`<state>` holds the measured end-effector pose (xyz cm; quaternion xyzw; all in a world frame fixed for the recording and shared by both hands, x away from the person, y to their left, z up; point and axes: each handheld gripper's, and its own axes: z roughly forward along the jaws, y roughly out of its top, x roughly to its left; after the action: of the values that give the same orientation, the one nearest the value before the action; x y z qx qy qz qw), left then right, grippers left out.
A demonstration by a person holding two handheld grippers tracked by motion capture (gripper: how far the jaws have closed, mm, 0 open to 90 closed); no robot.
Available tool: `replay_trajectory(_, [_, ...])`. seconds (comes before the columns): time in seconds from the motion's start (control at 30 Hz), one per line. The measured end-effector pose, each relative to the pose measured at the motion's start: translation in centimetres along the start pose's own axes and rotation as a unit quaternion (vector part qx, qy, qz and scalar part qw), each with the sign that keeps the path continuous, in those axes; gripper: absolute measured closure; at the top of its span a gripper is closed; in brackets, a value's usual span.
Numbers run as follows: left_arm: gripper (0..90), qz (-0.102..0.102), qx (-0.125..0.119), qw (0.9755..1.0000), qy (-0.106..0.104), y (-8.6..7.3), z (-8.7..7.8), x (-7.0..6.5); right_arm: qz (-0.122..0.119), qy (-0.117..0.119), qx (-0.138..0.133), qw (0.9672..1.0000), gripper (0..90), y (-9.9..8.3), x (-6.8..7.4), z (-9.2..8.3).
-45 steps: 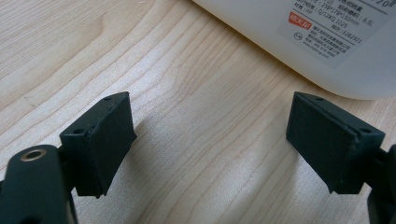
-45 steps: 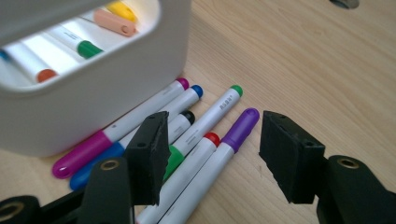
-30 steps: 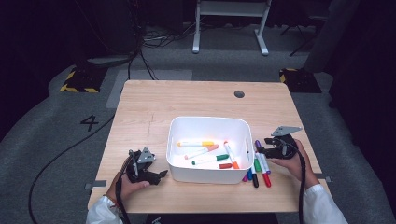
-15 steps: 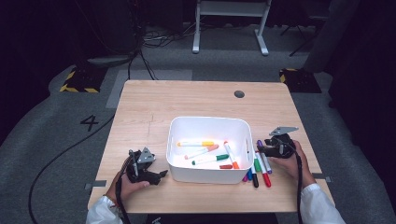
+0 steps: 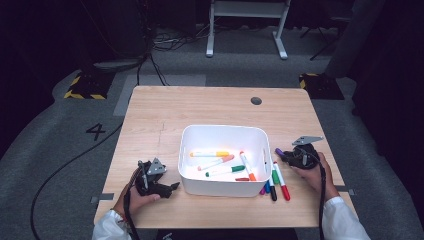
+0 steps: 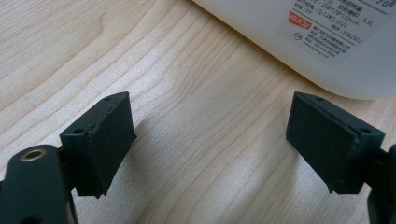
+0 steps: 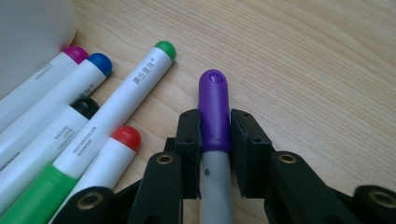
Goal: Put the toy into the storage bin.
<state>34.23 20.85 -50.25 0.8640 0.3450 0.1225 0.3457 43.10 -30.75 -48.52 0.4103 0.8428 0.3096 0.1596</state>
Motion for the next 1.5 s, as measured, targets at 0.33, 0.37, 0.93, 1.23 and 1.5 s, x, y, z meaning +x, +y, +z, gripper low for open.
replay_trajectory(0.33, [15.3, 0.0, 0.0, 1.0, 0.0, 0.0, 0.0, 0.0, 0.012, 0.013, -0.053, 0.9985, 74.7, 0.1, -0.8, -2.2])
replay_trajectory(0.37, [15.4, 0.0, 0.0, 1.0, 0.0, 0.0, 0.0, 0.0, 0.016, 0.022, -0.069, 0.9972, 74.7, 0.4, -0.9, -3.2])
replay_trajectory(0.93, [15.4, -0.001, 0.0, 1.0, 0.0, 0.0, 0.0, 0.0, -0.058, 0.042, -0.157, 0.985, 74.7, 5.6, 2.4, -10.6])
replay_trajectory(1.23, [15.4, 0.0, 0.0, 1.0, 0.001, 0.0, 0.0, 0.0, -0.107, 0.066, -0.174, 0.9767, 74.7, 9.8, 5.0, -12.8])
replay_trajectory(1.5, [15.4, 0.0, 0.0, 1.0, -0.001, 0.0, 0.0, 0.0, -0.141, 0.097, -0.171, 0.9703, 74.6, 12.9, 8.5, -12.4])
